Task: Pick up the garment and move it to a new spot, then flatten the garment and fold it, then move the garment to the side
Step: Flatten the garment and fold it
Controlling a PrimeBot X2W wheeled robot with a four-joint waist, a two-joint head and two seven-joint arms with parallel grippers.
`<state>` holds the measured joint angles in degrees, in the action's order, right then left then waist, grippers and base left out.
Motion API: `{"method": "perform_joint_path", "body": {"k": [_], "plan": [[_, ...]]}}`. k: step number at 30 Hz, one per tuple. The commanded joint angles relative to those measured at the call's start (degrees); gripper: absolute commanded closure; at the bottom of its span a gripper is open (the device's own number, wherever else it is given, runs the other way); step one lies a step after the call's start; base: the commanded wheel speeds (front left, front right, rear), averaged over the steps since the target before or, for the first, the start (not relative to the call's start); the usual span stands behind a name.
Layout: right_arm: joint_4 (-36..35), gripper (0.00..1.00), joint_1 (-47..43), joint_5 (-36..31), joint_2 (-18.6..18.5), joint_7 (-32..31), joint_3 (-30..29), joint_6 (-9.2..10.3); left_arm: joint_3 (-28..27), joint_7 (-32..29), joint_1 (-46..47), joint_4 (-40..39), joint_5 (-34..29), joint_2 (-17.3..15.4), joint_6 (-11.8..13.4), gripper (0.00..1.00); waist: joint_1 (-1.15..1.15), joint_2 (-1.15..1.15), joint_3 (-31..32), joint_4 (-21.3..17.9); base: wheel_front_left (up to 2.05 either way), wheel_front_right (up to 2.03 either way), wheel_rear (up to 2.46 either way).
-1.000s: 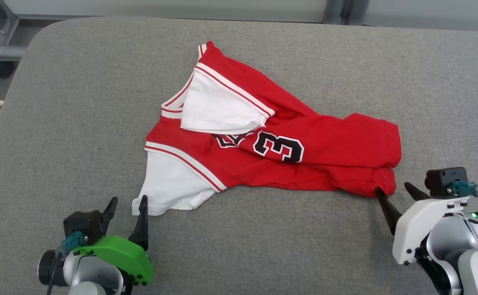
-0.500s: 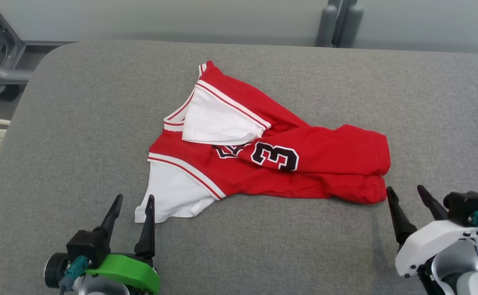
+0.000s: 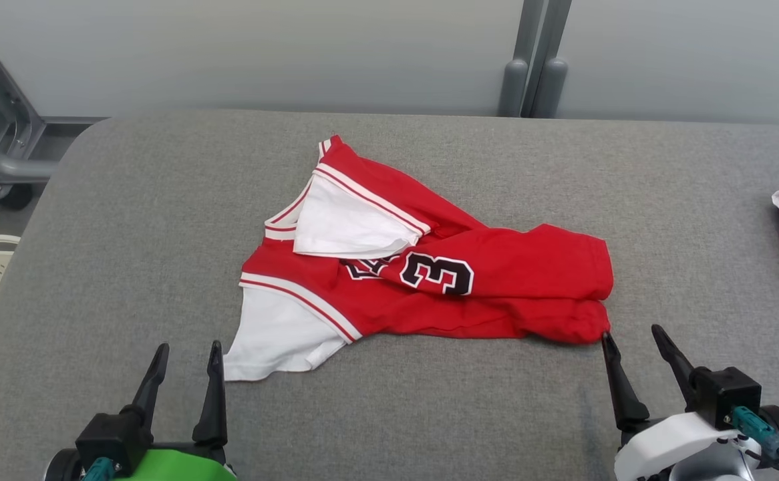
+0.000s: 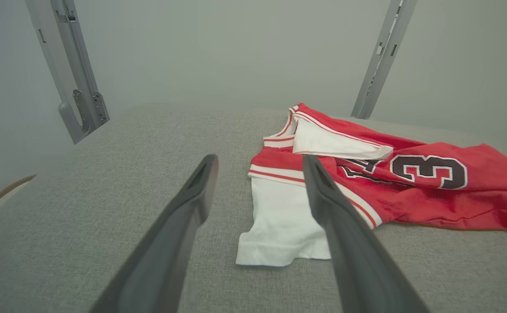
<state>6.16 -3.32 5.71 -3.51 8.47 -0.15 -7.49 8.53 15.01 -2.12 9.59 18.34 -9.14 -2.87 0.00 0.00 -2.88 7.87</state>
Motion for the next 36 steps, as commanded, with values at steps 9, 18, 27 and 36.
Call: {"method": "perform_joint_path", "body": {"k": [9, 18, 27, 36], "plan": [[2.1, 0.0, 0.68, -0.41, -0.62, 0.66, 0.15, 0.01, -2.22, 0.18, -1.73, 0.87, -2.3, 1.65, -2.15, 0.0, 0.0, 0.0, 0.27, -0.9, 0.0, 0.0, 0.0], [2.54, 0.0, 4.57, 4.01, -1.46, -10.75, -2.0, 0.04, -0.62, 0.19, 1.01, 4.44, -3.98, 1.11, -3.43, 0.0, 0.0, 0.0, -1.76, -1.45, 0.0, 0.0, 0.0], [4.37, 0.0, 11.13, 10.73, -5.36, -21.72, 0.91, 0.0, 0.95, -3.06, 5.1, 11.73, -2.31, 0.73, -3.85, 0.0, 0.0, 0.0, -4.36, -1.05, 0.0, 0.0, 0.0], [5.41, 0.0, 14.68, 13.19, -6.77, -24.8, 2.76, 0.01, -0.11, -9.0, 9.25, 17.44, -0.26, 1.18, -2.01, 0.0, 0.0, 0.0, -5.78, -1.23, 0.0, 0.0, 0.0]]}}
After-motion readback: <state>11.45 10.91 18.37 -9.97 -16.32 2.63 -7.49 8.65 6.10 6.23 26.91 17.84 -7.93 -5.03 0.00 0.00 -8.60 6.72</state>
